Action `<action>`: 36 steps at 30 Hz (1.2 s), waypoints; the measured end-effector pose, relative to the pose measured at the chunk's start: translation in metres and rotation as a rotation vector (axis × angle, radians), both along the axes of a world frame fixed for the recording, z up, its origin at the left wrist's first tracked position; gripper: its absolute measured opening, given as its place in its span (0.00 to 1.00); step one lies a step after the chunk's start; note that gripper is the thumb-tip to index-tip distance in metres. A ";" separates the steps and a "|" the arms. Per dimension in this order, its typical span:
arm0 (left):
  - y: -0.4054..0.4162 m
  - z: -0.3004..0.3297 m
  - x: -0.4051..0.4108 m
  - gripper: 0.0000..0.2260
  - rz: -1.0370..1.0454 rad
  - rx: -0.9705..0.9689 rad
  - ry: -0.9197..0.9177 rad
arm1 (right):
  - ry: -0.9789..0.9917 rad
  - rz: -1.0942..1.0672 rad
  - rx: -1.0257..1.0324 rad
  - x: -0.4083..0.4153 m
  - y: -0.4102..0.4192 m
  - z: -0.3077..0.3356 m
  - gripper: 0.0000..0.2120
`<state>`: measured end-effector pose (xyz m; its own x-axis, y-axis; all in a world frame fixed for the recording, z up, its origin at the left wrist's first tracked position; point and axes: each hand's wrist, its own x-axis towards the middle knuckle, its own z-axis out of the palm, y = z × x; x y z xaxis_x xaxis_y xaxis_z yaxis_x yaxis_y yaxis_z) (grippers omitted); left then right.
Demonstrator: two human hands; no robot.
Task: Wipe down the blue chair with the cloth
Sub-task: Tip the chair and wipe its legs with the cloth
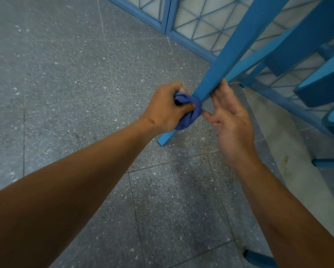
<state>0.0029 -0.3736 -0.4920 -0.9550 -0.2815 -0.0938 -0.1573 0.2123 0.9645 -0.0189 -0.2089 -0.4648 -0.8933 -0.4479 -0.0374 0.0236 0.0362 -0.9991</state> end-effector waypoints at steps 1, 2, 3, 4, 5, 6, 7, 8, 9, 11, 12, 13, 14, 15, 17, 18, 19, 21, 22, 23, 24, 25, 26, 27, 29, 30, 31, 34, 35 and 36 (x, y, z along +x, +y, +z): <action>0.002 0.002 0.000 0.08 0.016 0.011 0.014 | 0.007 0.005 0.007 0.000 0.000 0.000 0.39; 0.003 0.006 -0.001 0.08 0.031 0.018 0.039 | 0.009 0.014 0.011 0.000 0.000 0.000 0.39; 0.005 0.013 -0.003 0.09 0.043 0.028 0.077 | 0.012 0.022 0.011 0.001 0.000 0.001 0.38; 0.006 0.020 -0.007 0.09 0.050 0.044 0.126 | 0.019 0.024 0.009 0.000 0.001 0.000 0.38; 0.006 0.027 -0.010 0.10 0.054 0.059 0.178 | 0.021 0.026 0.007 -0.001 0.002 0.000 0.38; 0.006 0.030 -0.012 0.11 0.056 0.065 0.219 | 0.015 0.034 0.004 -0.001 0.003 0.001 0.37; 0.007 0.032 -0.013 0.11 0.054 0.067 0.246 | 0.013 0.047 0.003 -0.001 0.003 0.003 0.37; 0.006 0.029 -0.014 0.11 0.047 0.070 0.252 | 0.013 0.065 0.002 -0.001 0.004 0.005 0.36; 0.005 0.022 -0.014 0.11 0.035 0.076 0.232 | 0.011 0.077 0.002 0.000 0.004 0.007 0.36; -0.002 -0.007 -0.012 0.10 0.002 0.076 0.135 | 0.007 0.061 0.012 0.002 0.004 0.009 0.36; -0.005 -0.024 -0.009 0.09 -0.011 0.055 0.062 | 0.013 0.045 0.019 0.003 0.004 0.010 0.37; -0.007 -0.041 -0.005 0.09 -0.019 0.020 -0.026 | 0.021 0.035 0.026 0.003 0.004 0.010 0.37; -0.010 -0.058 0.000 0.10 -0.019 -0.014 -0.118 | 0.027 0.034 0.033 0.003 0.004 0.009 0.38; -0.012 -0.072 0.005 0.09 -0.010 -0.034 -0.196 | 0.032 0.039 0.039 0.003 0.004 0.009 0.38; -0.014 -0.090 0.014 0.04 0.037 0.016 -0.275 | 0.044 0.039 0.052 0.003 0.004 0.009 0.38; -0.014 -0.094 0.017 0.02 0.060 0.073 -0.283 | 0.048 0.035 0.056 0.003 0.005 0.007 0.37; -0.014 -0.094 0.017 0.03 0.076 0.123 -0.273 | 0.056 0.033 0.061 0.002 0.005 0.006 0.37; -0.012 -0.084 0.013 0.05 0.072 0.166 -0.231 | 0.075 0.035 0.070 0.002 0.005 0.002 0.37; -0.011 -0.075 0.009 0.04 0.062 0.172 -0.202 | 0.080 0.037 0.072 0.002 0.004 0.001 0.38; -0.010 -0.064 0.006 0.04 0.049 0.179 -0.164 | 0.084 0.036 0.071 0.002 0.004 0.000 0.38; -0.008 -0.053 0.002 0.05 0.038 0.184 -0.119 | 0.089 0.037 0.067 0.002 0.003 -0.001 0.39; -0.007 -0.043 0.000 0.07 0.032 0.187 -0.078 | 0.094 0.040 0.062 0.003 0.002 -0.002 0.39; -0.006 -0.036 -0.002 0.08 0.036 0.185 -0.042 | 0.099 0.041 0.057 0.004 0.001 -0.003 0.39; -0.005 -0.032 -0.003 0.09 0.041 0.177 -0.016 | 0.102 0.041 0.052 0.004 0.000 -0.003 0.39; -0.006 -0.033 0.000 0.09 0.036 0.159 -0.012 | 0.101 0.040 0.045 0.005 -0.001 -0.002 0.39; -0.007 -0.037 0.003 0.08 0.024 0.157 -0.037 | 0.099 0.040 0.043 0.006 -0.001 -0.002 0.39; -0.007 -0.042 0.006 0.06 0.009 0.158 -0.071 | 0.096 0.043 0.043 0.006 -0.001 -0.002 0.39; -0.010 -0.050 0.012 0.08 -0.017 0.151 -0.130 | 0.103 0.039 0.049 0.006 0.000 -0.001 0.39; -0.011 -0.048 0.011 0.08 -0.020 0.144 -0.118 | 0.107 0.040 0.051 0.006 0.001 -0.001 0.39; -0.011 -0.044 0.009 0.07 -0.025 0.136 -0.094 | 0.109 0.042 0.050 0.006 0.000 -0.002 0.38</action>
<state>0.0119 -0.3849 -0.5359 -0.9468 -0.2362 -0.2184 -0.2442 0.0855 0.9660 -0.0131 -0.2084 -0.4664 -0.8737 -0.4852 0.0359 -0.0881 0.0852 -0.9925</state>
